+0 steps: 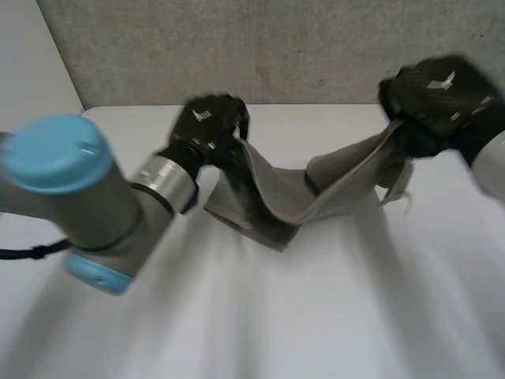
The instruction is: Fold the towel.
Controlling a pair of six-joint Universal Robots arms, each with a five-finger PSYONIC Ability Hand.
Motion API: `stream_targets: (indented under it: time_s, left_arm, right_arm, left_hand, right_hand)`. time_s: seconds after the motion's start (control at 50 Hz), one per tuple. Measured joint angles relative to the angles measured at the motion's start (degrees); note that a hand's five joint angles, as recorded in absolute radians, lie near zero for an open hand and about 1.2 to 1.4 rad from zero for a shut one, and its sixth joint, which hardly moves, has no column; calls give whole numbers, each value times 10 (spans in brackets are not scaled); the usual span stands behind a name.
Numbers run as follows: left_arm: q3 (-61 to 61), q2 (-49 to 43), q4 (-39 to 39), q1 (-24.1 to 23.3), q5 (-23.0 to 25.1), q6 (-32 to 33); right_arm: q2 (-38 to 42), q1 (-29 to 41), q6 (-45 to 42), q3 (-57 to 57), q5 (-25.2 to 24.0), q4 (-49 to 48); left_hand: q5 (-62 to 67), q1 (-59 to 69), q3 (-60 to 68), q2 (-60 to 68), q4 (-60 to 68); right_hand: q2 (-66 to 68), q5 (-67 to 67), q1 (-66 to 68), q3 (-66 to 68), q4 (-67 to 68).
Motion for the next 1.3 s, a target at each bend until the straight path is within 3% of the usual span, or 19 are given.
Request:
stream_targets:
  time_s: [0.1,0.22,0.32,0.4,0.52,0.64,0.76,0.84,0.98,1.14,1.3]
  left_arm:
    - [-25,91,-19,44,30,2]
    - [-29,167,-75,134,102,2]
    - [-26,145,-118,169,145,4]
    - [-7,68,-141,173,155,21]
    - [69,-56,-151,167,150,78]
    - [238,-132,-133,156,113,107]
    - [391,-111,-57,142,50,75]
    - [432,-78,1,140,28,54]
    - [406,-49,41,144,27,42]
    - [202,-51,43,160,79,59]
    - [-47,-63,98,171,154,159]
  right_arm:
    - [-29,-23,0,-54,-11,58]
    - [-22,-46,-7,-109,-43,129]
    - [57,-45,-36,-119,-57,170]
    - [146,-23,-83,-142,-35,186]
    - [269,26,-121,-241,33,173]
    - [364,65,-123,-419,91,57]
    - [358,71,-83,-536,106,-96]
    - [332,68,-45,-557,106,-149]
    - [302,65,-13,-504,89,-149]
    - [268,60,-17,-309,19,-123]
    - [255,60,-63,-74,-32,-151]
  left_hand:
    - [0,0,1,0,0]
    - [3,0,1,0,0]
    - [3,0,2,0,0]
    - [3,0,2,0,0]
    - [3,0,2,0,0]
    - [3,0,2,0,0]
    - [3,0,3,2,0]
    - [3,1,4,2,0]
    - [3,1,4,2,0]
    - [3,1,5,4,1]
    - [3,1,5,4,3]
  right_hand:
    - [0,0,0,0,0]
    - [0,0,0,0,0]
    - [0,0,0,0,0]
    - [0,0,0,0,0]
    - [0,0,0,0,0]
    - [0,0,0,0,0]
    - [0,0,0,0,0]
    - [0,0,0,0,0]
    - [0,0,0,0,0]
    - [0,0,0,0,0]
    - [0,0,0,0,0]
